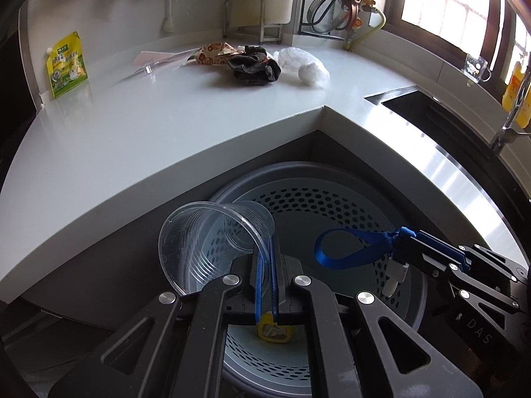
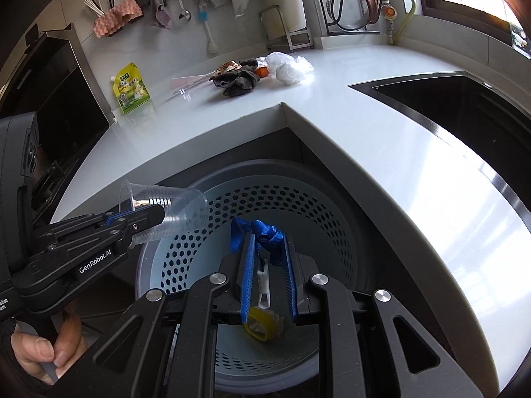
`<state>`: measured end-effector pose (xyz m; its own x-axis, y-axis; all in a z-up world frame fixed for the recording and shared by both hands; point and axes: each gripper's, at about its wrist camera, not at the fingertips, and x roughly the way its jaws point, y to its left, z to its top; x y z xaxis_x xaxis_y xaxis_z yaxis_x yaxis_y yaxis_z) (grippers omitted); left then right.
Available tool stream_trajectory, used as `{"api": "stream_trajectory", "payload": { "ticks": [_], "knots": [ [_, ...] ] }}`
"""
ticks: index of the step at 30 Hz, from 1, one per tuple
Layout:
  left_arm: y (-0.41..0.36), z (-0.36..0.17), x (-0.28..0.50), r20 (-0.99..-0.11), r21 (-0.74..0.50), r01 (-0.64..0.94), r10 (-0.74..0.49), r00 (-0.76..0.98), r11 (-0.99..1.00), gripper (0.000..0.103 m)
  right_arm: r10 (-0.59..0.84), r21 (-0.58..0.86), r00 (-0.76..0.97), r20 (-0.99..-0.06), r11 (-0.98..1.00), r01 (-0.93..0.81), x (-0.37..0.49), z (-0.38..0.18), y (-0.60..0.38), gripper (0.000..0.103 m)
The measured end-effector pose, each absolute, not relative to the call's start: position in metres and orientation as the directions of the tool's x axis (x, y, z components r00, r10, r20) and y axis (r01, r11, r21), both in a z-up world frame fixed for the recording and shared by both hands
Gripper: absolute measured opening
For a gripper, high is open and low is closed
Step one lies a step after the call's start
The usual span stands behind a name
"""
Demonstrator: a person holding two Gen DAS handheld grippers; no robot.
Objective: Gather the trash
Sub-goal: 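Open both tools to drop the cup and lanyard into the bin, then move both open tools back to the trash on the counter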
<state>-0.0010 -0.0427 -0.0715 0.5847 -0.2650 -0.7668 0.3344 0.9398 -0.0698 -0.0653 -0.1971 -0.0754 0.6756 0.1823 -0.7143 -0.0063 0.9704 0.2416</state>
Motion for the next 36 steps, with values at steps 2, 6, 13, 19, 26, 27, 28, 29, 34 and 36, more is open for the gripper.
{"api": "stream_trajectory", "payload": {
  "ticks": [2,6,13,19,26,27,28,29,34,36],
  "knots": [
    [-0.042,-0.072,0.000,-0.771,-0.075,0.332,-0.266,0.579,0.940,0.006,0.182,0.241,0.674,-0.716,0.971,-0.006,-0.064,-0.076,-0.197,0.018],
    [-0.041,-0.075,0.001,-0.777,-0.086,0.329,-0.270,0.569,0.940,0.008,0.180,0.239,0.671,-0.719,0.971,-0.004,-0.064,-0.078,-0.197,0.020],
    [-0.039,-0.077,0.002,-0.782,-0.082,0.320,-0.260,0.566,0.944,0.029,0.159,0.234,0.692,-0.705,0.972,0.015,-0.068,-0.075,-0.200,0.046],
    [-0.037,-0.075,-0.001,-0.768,-0.081,0.313,-0.260,0.586,0.946,0.052,0.154,0.240,0.691,-0.707,0.970,0.030,-0.070,-0.076,-0.203,0.047],
    [-0.037,-0.075,-0.003,-0.763,-0.074,0.313,-0.256,0.594,0.947,0.056,0.154,0.243,0.694,-0.703,0.970,0.031,-0.070,-0.075,-0.203,0.048],
    [-0.037,-0.075,-0.003,-0.763,-0.072,0.313,-0.255,0.594,0.947,0.056,0.154,0.244,0.694,-0.703,0.969,0.032,-0.070,-0.075,-0.203,0.048],
    [-0.037,-0.075,-0.003,-0.763,-0.071,0.313,-0.254,0.595,0.947,0.056,0.154,0.246,0.695,-0.702,0.969,0.033,-0.070,-0.075,-0.204,0.048],
    [-0.037,-0.074,-0.003,-0.762,-0.070,0.312,-0.253,0.596,0.947,0.056,0.155,0.248,0.695,-0.702,0.968,0.035,-0.070,-0.075,-0.205,0.049],
    [-0.035,-0.074,-0.003,-0.760,-0.071,0.308,-0.252,0.600,0.949,0.058,0.156,0.255,0.694,-0.703,0.966,0.040,-0.070,-0.076,-0.207,0.050],
    [-0.035,-0.075,-0.003,-0.760,-0.071,0.307,-0.251,0.600,0.949,0.058,0.157,0.255,0.694,-0.703,0.966,0.040,-0.070,-0.077,-0.207,0.051]
  ]
}}
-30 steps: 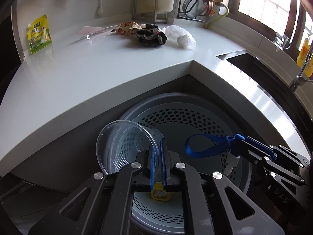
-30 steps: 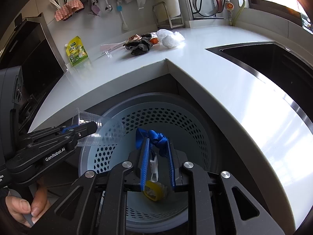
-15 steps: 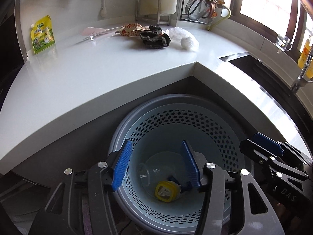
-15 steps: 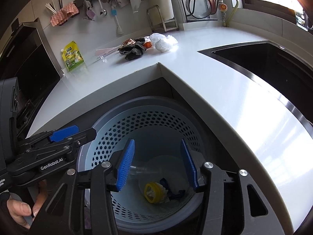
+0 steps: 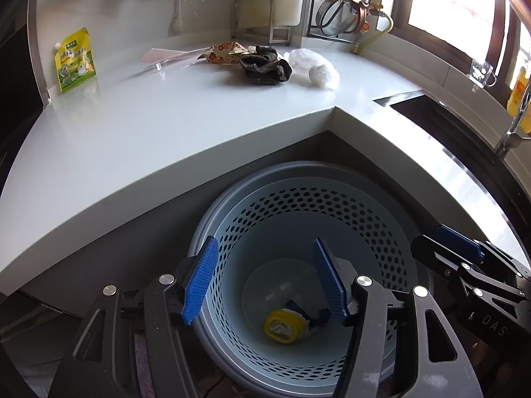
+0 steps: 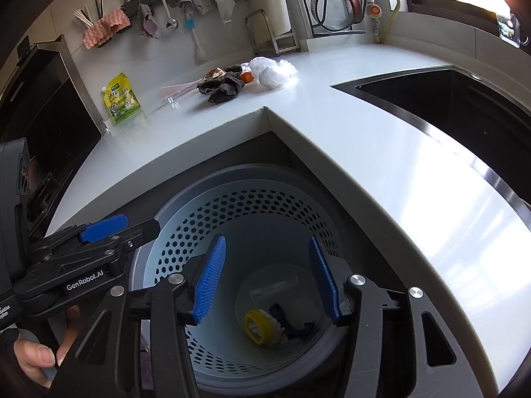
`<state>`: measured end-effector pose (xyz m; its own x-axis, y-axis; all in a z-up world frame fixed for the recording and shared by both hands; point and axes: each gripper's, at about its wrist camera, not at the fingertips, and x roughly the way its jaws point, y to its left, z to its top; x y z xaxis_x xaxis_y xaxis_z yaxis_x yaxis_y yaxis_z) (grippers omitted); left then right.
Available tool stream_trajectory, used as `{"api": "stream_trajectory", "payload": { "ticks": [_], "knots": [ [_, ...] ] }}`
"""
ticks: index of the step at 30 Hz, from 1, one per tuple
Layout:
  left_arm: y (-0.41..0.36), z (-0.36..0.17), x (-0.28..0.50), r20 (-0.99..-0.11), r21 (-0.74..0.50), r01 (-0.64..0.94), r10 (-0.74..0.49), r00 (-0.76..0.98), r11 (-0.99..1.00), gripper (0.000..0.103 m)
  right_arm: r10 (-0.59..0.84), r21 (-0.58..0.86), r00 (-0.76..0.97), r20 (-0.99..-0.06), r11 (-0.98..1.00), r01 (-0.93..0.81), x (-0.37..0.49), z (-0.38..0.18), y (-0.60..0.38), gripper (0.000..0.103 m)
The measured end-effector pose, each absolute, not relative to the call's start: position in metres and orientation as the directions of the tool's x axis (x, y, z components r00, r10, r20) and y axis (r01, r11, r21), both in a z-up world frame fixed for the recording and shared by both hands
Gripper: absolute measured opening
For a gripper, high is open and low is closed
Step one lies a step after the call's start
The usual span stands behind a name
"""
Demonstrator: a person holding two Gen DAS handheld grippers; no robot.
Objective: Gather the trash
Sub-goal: 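Move both open tools back to the trash on the counter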
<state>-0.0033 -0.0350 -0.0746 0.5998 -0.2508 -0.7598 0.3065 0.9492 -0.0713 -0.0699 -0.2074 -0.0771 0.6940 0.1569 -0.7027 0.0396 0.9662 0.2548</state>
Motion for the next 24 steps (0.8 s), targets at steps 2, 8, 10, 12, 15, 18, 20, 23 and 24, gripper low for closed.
{"api": "stream_trajectory", "payload": {
  "ticks": [2,8,10,12,15,18,20,23,24],
  "knots": [
    [-0.034,-0.074,-0.003,-0.759,-0.071,0.306,-0.250,0.601,0.950,0.060,0.157,0.254,0.695,-0.702,0.966,0.039,-0.070,-0.077,-0.207,0.051],
    [-0.029,-0.067,-0.007,-0.727,-0.036,0.287,-0.222,0.649,0.957,0.080,0.145,0.249,0.711,-0.688,0.968,0.043,-0.070,-0.076,-0.208,0.053],
    [-0.026,-0.062,-0.008,-0.705,-0.030,0.278,-0.218,0.675,0.960,0.084,0.139,0.245,0.718,-0.682,0.969,0.045,-0.070,-0.075,-0.208,0.054],
    [-0.024,-0.055,-0.009,-0.683,-0.026,0.272,-0.215,0.698,0.962,0.087,0.132,0.239,0.725,-0.675,0.970,0.046,-0.070,-0.073,-0.208,0.055],
    [-0.022,-0.045,-0.009,-0.650,-0.001,0.256,-0.195,0.735,0.967,0.092,0.120,0.227,0.737,-0.665,0.973,0.047,-0.068,-0.069,-0.208,0.058],
    [-0.020,-0.036,-0.007,-0.625,0.007,0.249,-0.190,0.757,0.968,0.094,0.109,0.212,0.753,-0.649,0.976,0.042,-0.063,-0.060,-0.210,0.063],
    [-0.017,-0.030,-0.004,-0.611,-0.005,0.242,-0.194,0.767,0.970,0.095,0.101,0.202,0.769,-0.631,0.979,0.037,-0.059,-0.051,-0.213,0.067],
    [-0.013,-0.019,0.007,-0.595,-0.018,0.217,-0.185,0.782,0.976,0.096,0.096,0.189,0.790,-0.605,0.982,0.026,-0.049,-0.037,-0.217,0.069],
    [-0.012,-0.016,0.012,-0.594,-0.019,0.211,-0.181,0.784,0.977,0.096,0.096,0.185,0.794,-0.600,0.983,0.020,-0.044,-0.032,-0.218,0.069]
  ]
}}
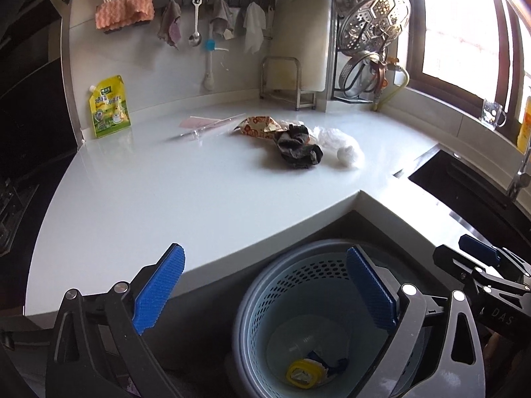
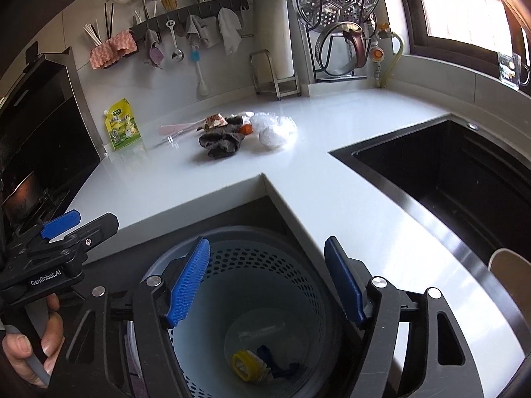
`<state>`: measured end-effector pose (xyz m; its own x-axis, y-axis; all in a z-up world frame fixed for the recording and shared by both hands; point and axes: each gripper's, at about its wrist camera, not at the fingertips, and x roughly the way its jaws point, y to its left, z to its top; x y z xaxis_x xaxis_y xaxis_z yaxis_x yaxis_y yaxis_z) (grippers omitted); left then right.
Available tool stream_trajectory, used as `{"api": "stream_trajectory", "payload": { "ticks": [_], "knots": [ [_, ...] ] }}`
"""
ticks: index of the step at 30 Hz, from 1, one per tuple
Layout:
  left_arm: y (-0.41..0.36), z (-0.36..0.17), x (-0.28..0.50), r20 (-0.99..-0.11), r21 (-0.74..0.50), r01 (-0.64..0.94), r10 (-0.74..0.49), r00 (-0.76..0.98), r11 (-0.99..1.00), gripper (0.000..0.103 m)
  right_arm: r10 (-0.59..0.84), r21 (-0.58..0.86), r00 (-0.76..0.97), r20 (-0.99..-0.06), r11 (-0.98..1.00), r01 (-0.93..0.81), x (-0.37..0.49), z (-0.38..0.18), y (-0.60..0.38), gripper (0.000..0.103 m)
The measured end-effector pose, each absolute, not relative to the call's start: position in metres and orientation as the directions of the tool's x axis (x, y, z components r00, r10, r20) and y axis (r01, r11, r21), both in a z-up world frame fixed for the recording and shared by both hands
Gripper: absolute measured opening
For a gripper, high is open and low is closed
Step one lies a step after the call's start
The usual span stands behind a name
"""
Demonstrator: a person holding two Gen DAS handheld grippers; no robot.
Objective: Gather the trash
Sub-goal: 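Move both open tools back to the trash on the counter, then close the right tool on the clear plastic bag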
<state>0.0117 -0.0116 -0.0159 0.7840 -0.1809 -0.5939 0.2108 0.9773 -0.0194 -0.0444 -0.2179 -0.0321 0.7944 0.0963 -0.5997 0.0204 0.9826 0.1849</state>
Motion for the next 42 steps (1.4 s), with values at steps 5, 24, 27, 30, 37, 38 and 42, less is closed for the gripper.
{"api": "stream_trajectory", "payload": {
  "ticks": [5,24,27,30,37,38,42],
  "knots": [
    [-0.007,0.004,0.041,-0.572,-0.024,0.171,-0.154,0.806,0.985,0.096,0.096,0.157,0.809,-0.580,0.988,-0.004,-0.013,-0.011,-0.225,0.072],
    [-0.022,0.046,0.162,-0.527,0.010,0.094,-0.075,0.847,0.996,0.096,0.113,0.115,0.739,-0.664,0.992,-0.048,0.155,0.013,-0.244,0.077],
    [-0.024,0.029,0.171,-0.567,0.008,0.091,-0.071,0.821,0.996,0.096,0.138,0.147,0.708,-0.692,0.988,-0.049,0.177,0.000,-0.247,0.077],
    [-0.028,0.015,0.180,-0.596,0.039,0.088,-0.048,0.802,0.995,0.096,0.144,0.142,0.682,-0.717,0.988,-0.059,0.191,-0.010,-0.244,0.077],
    [-0.027,0.005,0.194,-0.619,0.035,0.072,-0.035,0.784,0.997,0.096,0.136,0.127,0.633,-0.762,0.990,-0.060,0.219,-0.027,-0.234,0.077],
    [-0.027,0.004,0.196,-0.622,0.035,0.072,-0.034,0.782,0.997,0.096,0.130,0.123,0.630,-0.765,0.991,-0.056,0.222,-0.029,-0.235,0.077],
    [-0.030,-0.002,0.202,-0.640,0.033,0.078,-0.039,0.768,0.996,0.096,0.119,0.117,0.618,-0.777,0.992,-0.043,0.232,-0.036,-0.236,0.076]
  ]
}}
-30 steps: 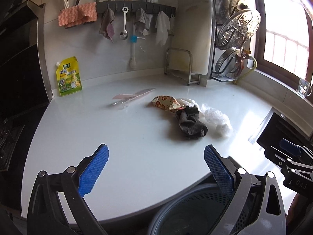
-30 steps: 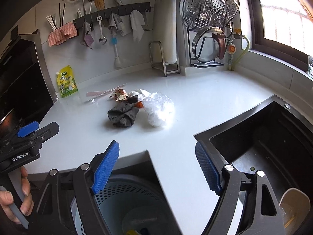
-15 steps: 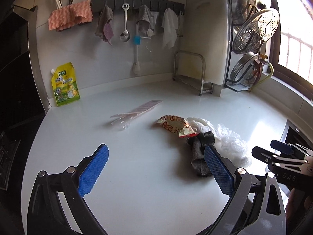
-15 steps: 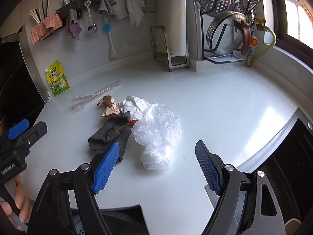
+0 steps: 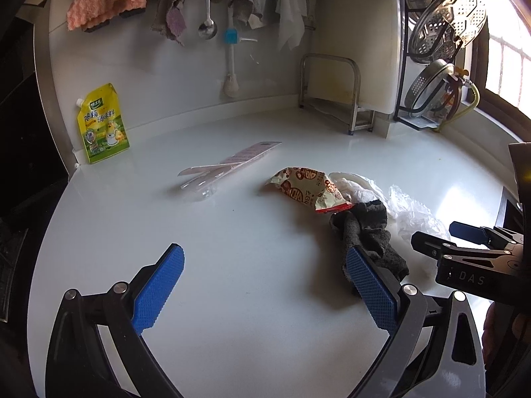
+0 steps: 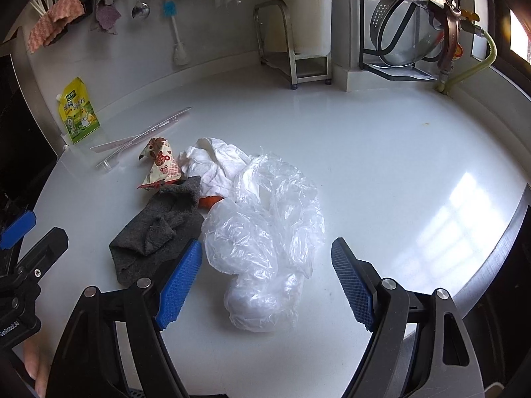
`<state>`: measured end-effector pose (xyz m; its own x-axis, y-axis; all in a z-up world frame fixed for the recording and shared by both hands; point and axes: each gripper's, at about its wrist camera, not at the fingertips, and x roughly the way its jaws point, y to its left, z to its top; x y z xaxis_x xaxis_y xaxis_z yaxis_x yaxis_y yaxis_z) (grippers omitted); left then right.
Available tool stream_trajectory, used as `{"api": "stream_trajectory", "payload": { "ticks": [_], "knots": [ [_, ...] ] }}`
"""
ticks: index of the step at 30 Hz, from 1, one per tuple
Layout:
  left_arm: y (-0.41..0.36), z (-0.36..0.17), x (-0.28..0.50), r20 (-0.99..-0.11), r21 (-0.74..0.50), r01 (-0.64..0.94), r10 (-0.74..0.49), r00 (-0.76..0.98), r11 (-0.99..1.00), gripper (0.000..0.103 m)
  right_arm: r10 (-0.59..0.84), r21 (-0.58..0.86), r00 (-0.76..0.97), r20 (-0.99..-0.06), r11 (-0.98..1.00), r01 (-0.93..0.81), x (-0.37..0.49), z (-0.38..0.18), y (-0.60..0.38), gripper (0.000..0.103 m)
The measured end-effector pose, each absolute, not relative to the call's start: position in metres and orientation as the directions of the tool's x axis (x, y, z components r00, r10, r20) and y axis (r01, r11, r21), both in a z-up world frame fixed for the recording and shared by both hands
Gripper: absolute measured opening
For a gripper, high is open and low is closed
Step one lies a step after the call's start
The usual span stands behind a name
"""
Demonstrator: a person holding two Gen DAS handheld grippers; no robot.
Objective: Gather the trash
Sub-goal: 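Close the right tool on the clear plastic bag, then grasp the grey cloth with the left tool while the right tool holds the bag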
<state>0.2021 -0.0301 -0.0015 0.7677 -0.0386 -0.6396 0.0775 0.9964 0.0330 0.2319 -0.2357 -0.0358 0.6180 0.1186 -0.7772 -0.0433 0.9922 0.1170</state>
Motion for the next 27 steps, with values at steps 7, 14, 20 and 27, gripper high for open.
{"api": "stream_trajectory", "payload": {
  "ticks": [7,14,20,27],
  "knots": [
    [-0.041,-0.010,0.209,-0.666,0.018,0.100,-0.062,0.743,0.995,0.096,0.122,0.121,0.610,-0.783,0.992,-0.044,0.233,-0.042,-0.239,0.053],
    [-0.055,-0.016,0.213,-0.680,-0.002,0.125,-0.093,0.727,0.992,0.096,0.164,0.187,0.630,-0.759,0.982,-0.031,0.222,-0.037,-0.252,0.035],
    [-0.080,-0.024,0.215,-0.691,0.002,0.160,-0.114,0.713,0.987,0.096,0.153,0.246,0.676,-0.721,0.968,0.043,0.207,-0.026,-0.284,0.035],
    [-0.103,-0.034,0.231,-0.719,0.016,0.149,-0.092,0.688,0.989,0.096,0.167,0.306,0.700,-0.695,0.949,0.078,0.202,-0.021,-0.304,0.035]
  ]
}}
